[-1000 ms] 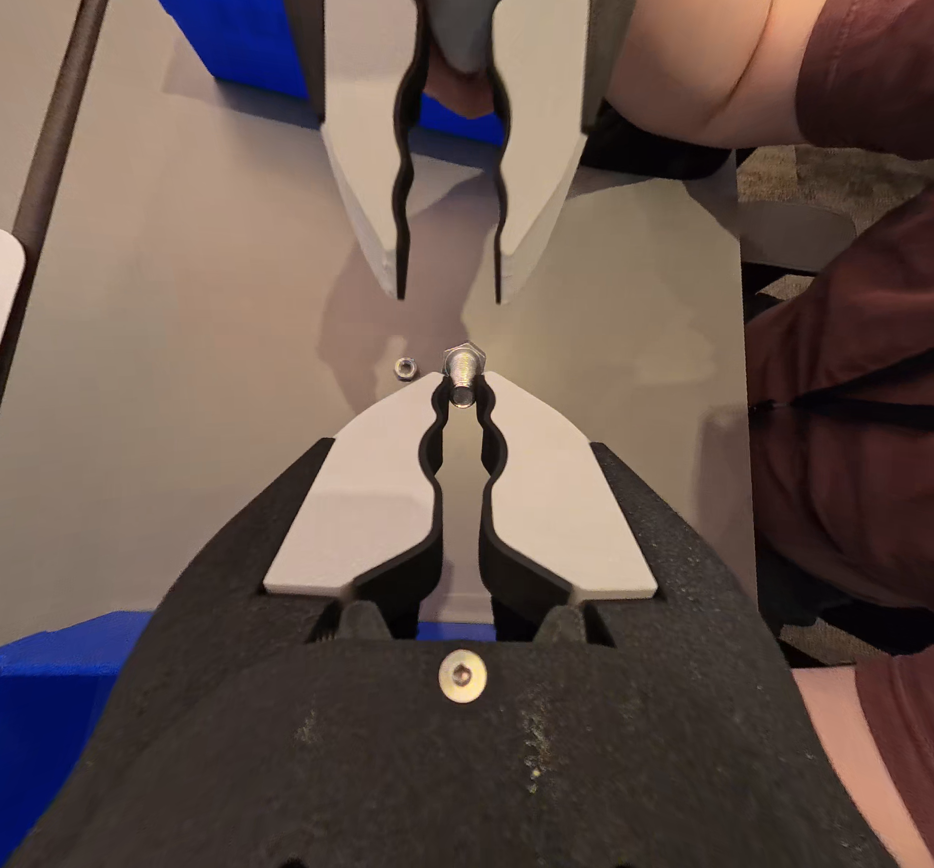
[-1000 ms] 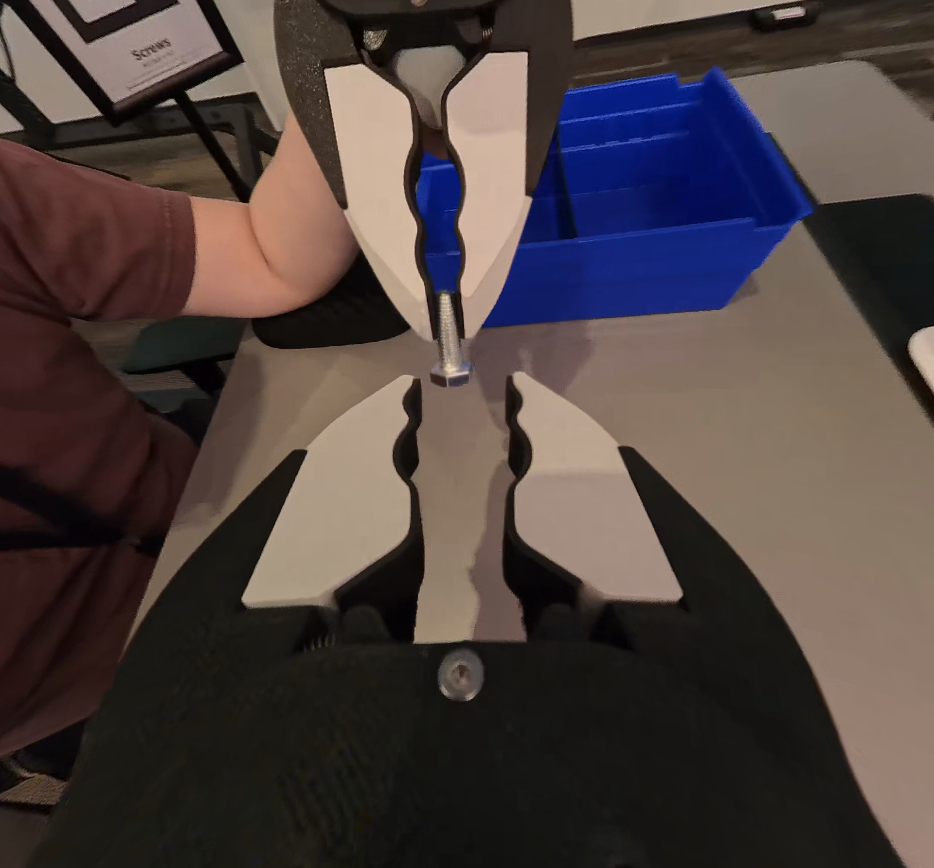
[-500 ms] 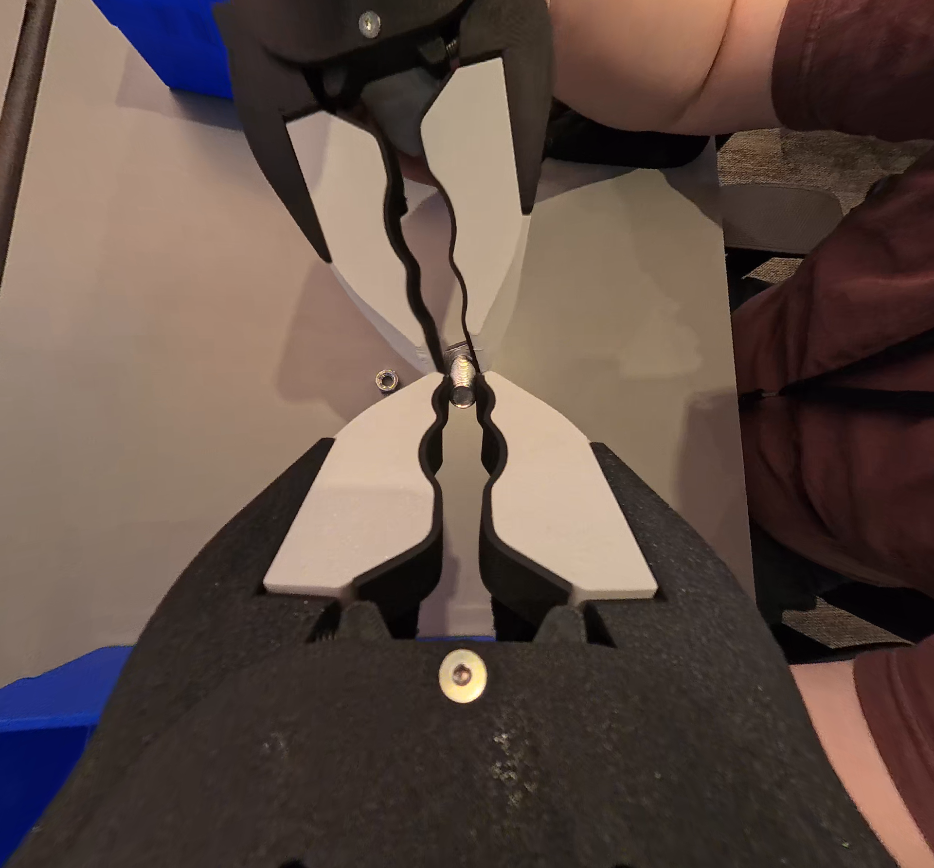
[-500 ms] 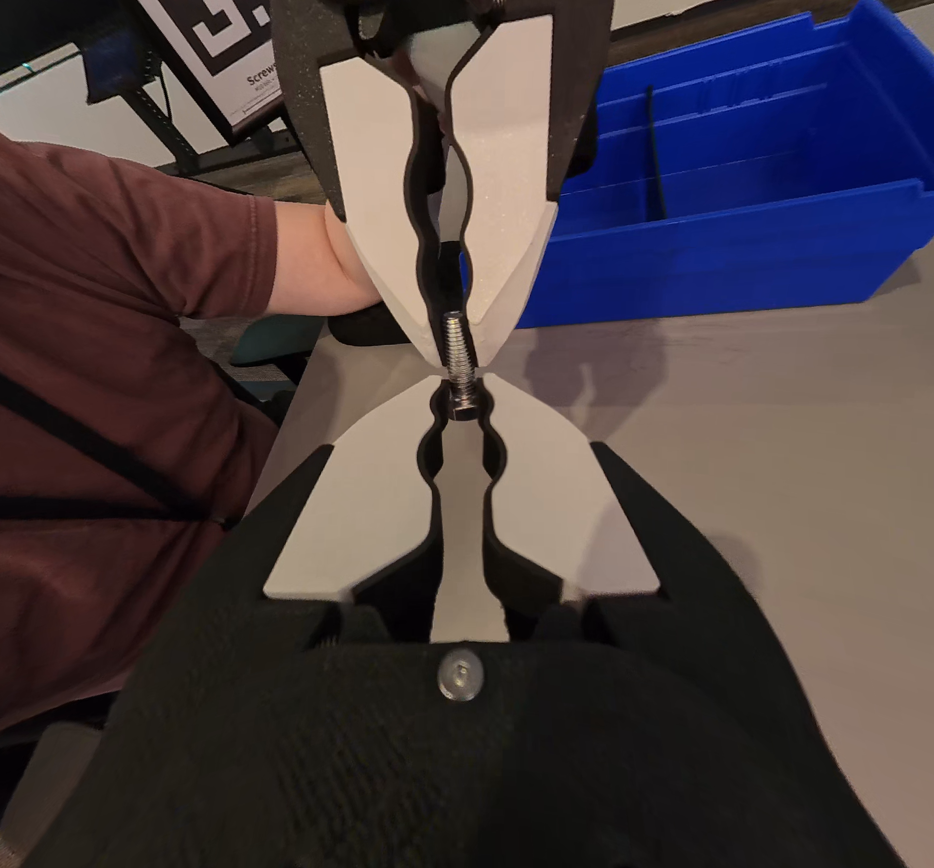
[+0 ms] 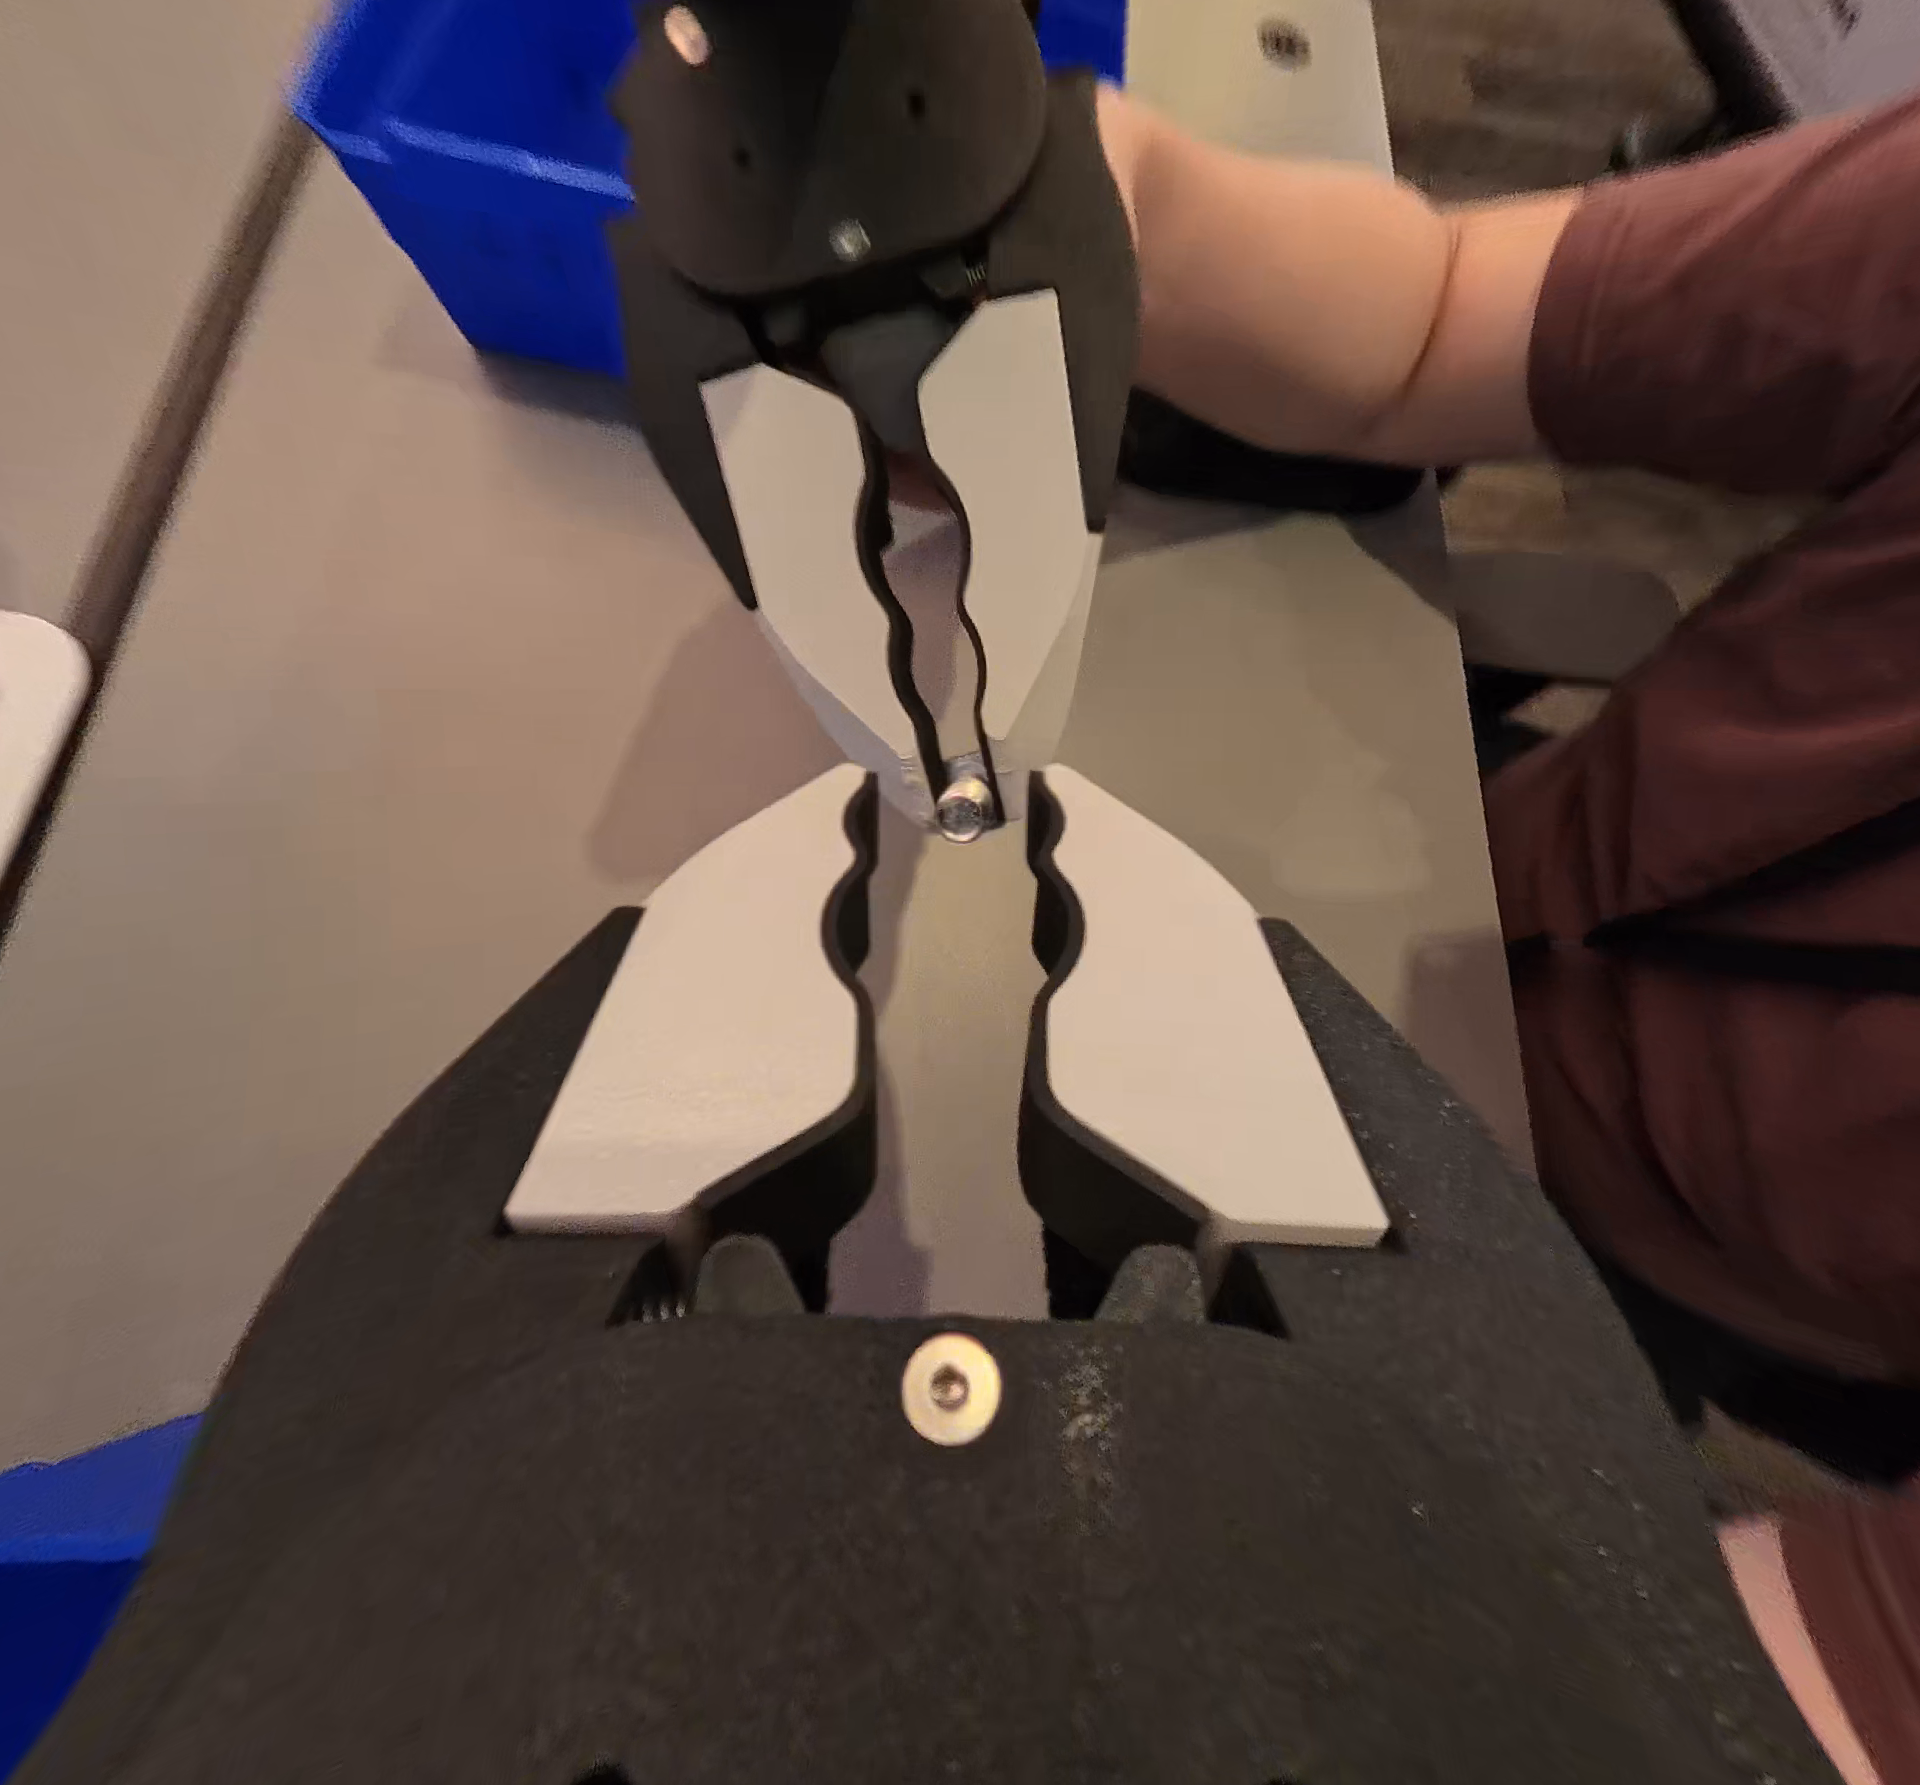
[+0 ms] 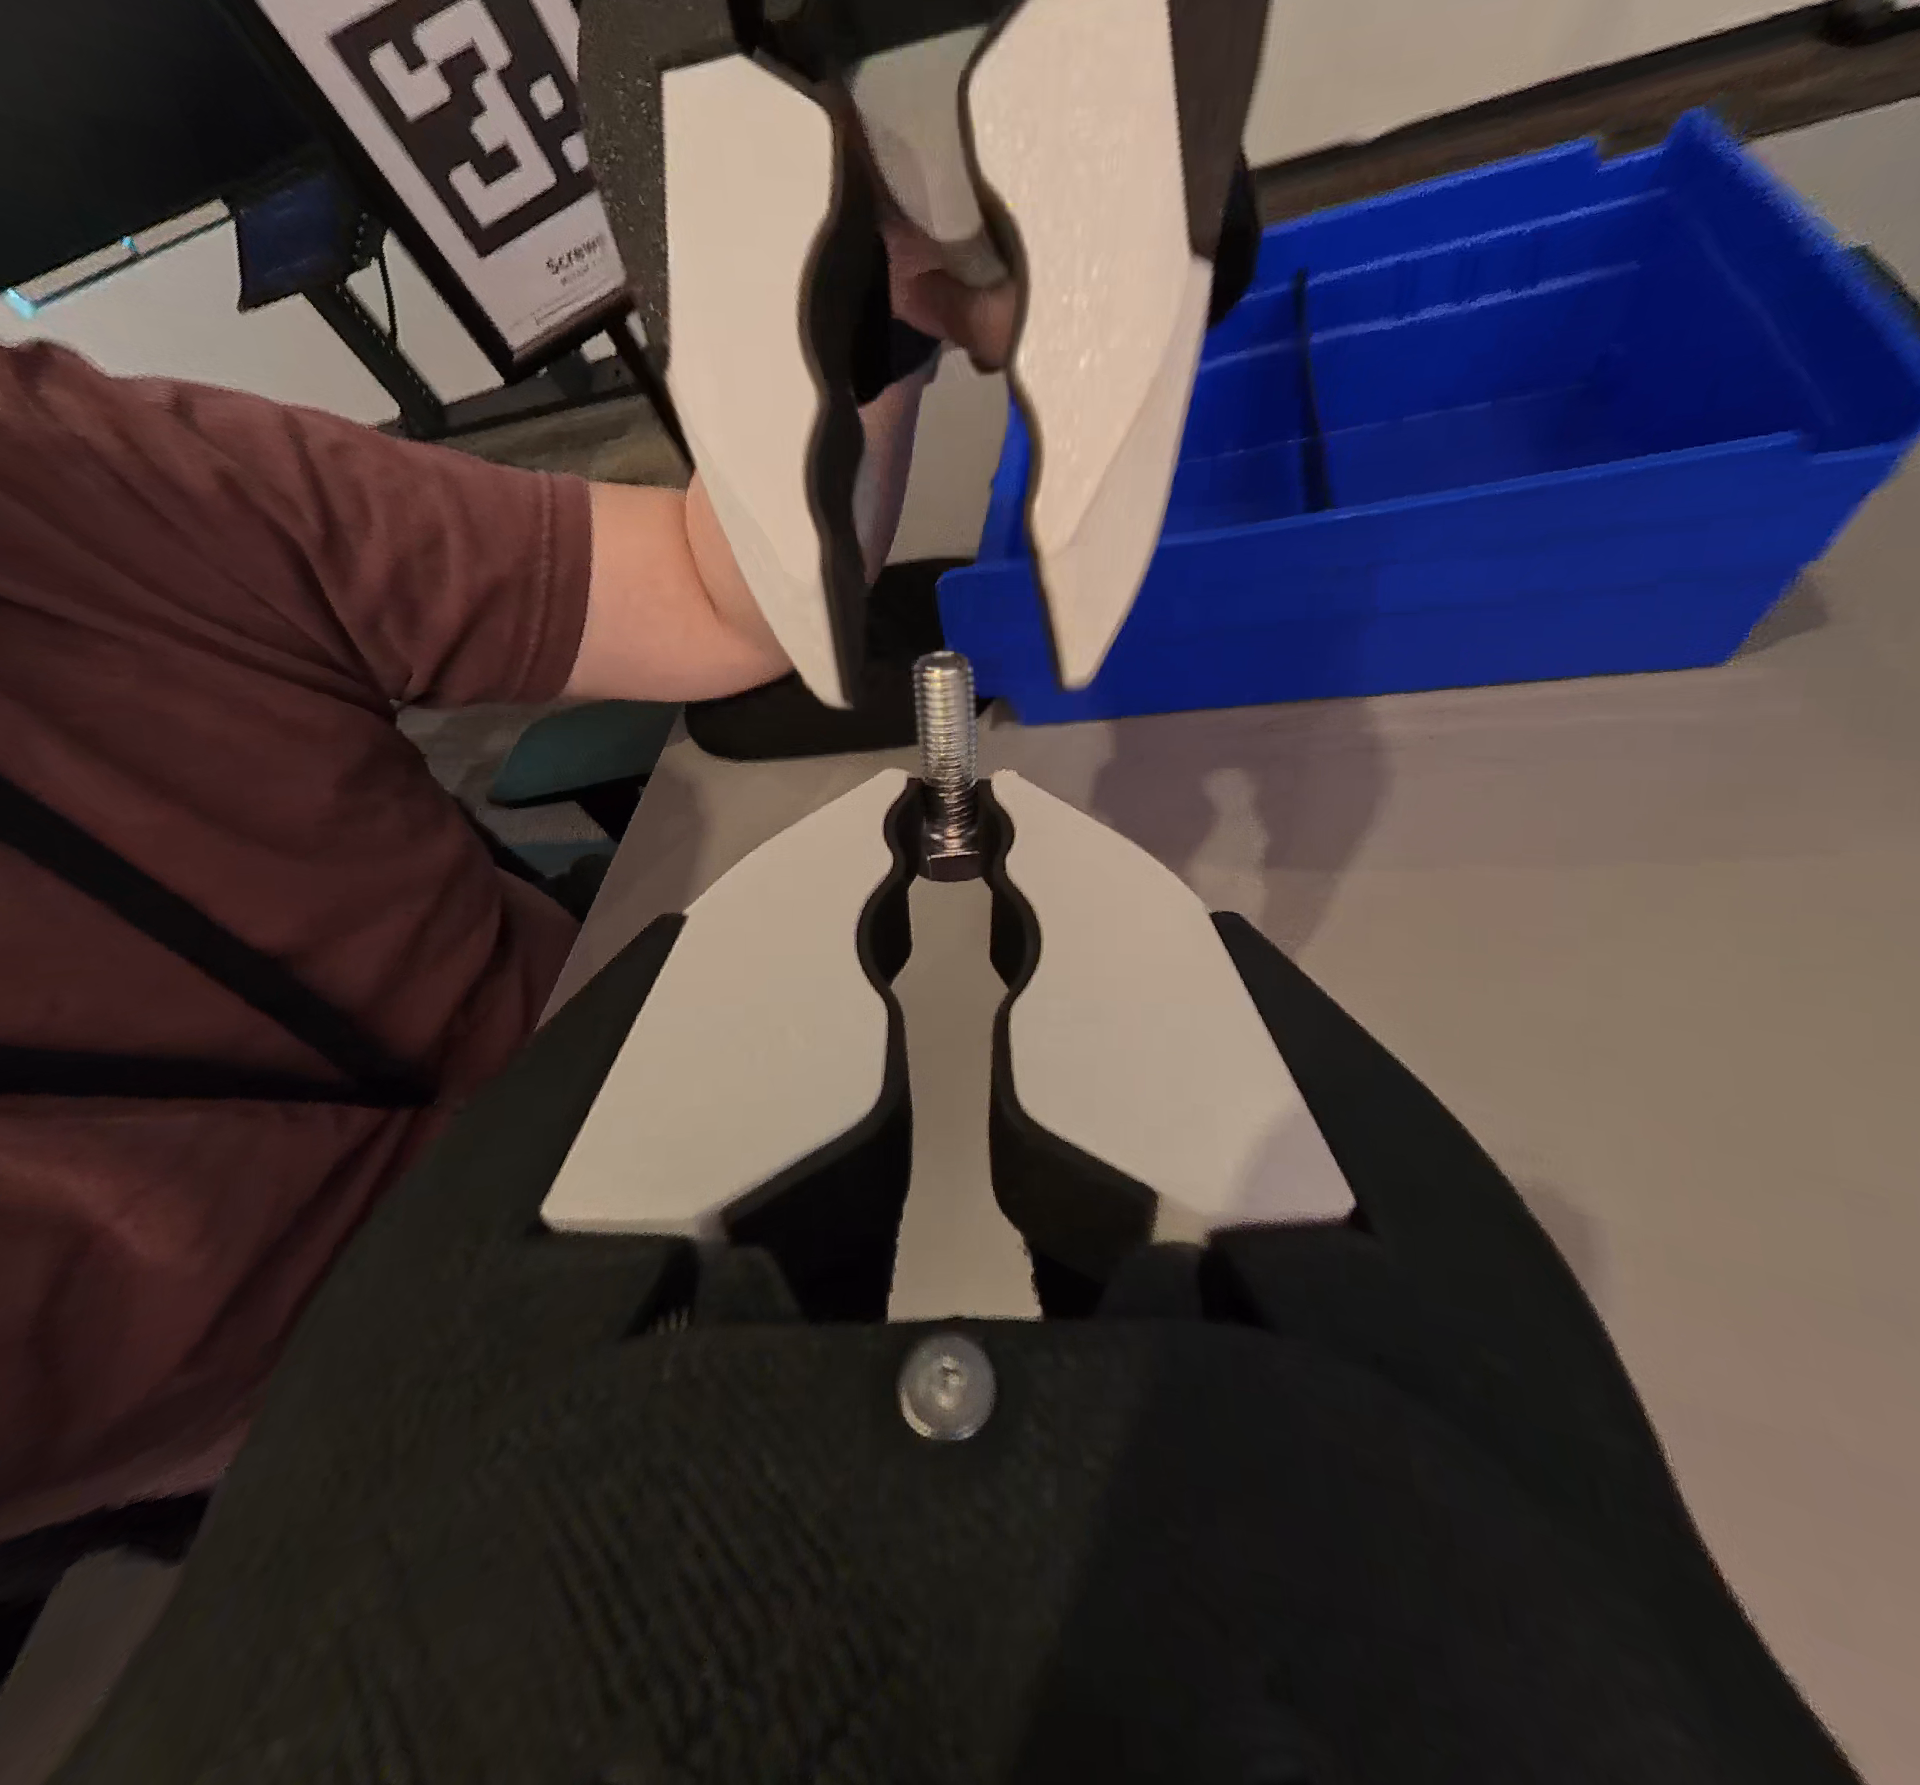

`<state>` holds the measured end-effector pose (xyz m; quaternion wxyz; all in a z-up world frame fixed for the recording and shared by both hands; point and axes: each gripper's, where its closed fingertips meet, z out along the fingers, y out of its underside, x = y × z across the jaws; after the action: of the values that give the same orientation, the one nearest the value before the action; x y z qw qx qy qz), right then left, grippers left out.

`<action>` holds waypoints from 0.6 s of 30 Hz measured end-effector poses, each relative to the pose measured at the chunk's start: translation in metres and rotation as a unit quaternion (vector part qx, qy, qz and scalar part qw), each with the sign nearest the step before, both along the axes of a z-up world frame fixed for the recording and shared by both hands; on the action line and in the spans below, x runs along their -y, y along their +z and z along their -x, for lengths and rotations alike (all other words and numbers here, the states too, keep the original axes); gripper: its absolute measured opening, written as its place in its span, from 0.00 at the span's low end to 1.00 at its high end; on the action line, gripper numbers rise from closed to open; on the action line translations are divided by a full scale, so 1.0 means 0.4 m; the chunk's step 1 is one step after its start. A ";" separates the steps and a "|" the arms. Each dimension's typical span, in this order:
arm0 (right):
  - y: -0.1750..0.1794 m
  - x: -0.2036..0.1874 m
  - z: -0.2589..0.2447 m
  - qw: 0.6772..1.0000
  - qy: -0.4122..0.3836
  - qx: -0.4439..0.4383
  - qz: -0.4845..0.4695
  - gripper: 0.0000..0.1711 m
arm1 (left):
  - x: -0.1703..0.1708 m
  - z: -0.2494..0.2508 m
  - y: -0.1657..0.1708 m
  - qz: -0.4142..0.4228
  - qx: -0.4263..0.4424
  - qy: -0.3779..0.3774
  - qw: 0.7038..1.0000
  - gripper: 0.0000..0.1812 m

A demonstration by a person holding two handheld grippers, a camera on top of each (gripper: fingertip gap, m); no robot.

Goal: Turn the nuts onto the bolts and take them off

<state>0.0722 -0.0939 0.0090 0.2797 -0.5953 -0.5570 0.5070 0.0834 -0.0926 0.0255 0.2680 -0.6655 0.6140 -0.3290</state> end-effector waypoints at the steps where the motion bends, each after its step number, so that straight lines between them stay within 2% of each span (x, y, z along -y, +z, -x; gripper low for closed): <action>1: 0.012 -0.016 -0.005 1.000 -0.016 -0.012 0.001 0.06 | -0.017 -0.001 0.021 -0.009 0.023 0.017 1.000 0.18; 4: 0.083 -0.058 -0.025 0.994 -0.062 -0.091 0.010 0.06 | -0.066 0.000 0.072 -0.048 0.081 0.065 0.993 0.33; 7: 0.160 -0.066 -0.053 0.982 -0.075 -0.175 0.004 0.06 | -0.065 -0.020 0.090 -0.059 0.115 0.064 0.990 0.34; 9: 0.193 -0.062 -0.065 0.975 -0.075 -0.211 0.000 0.06 | -0.060 -0.050 0.097 -0.058 0.134 0.063 0.987 0.33; 14: 0.230 -0.071 -0.084 0.962 -0.106 -0.246 -0.042 0.06 | -0.059 -0.095 0.136 -0.085 0.193 0.080 0.974 0.22; 18: 0.245 -0.079 -0.091 0.954 -0.125 -0.265 -0.063 0.06 | -0.069 -0.098 0.160 -0.114 0.211 0.114 0.964 0.20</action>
<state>0.1087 -0.0622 0.1070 0.5156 -0.4857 -0.4142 0.5716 0.1227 -0.0651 0.0894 0.5008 -0.6118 0.4973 -0.3572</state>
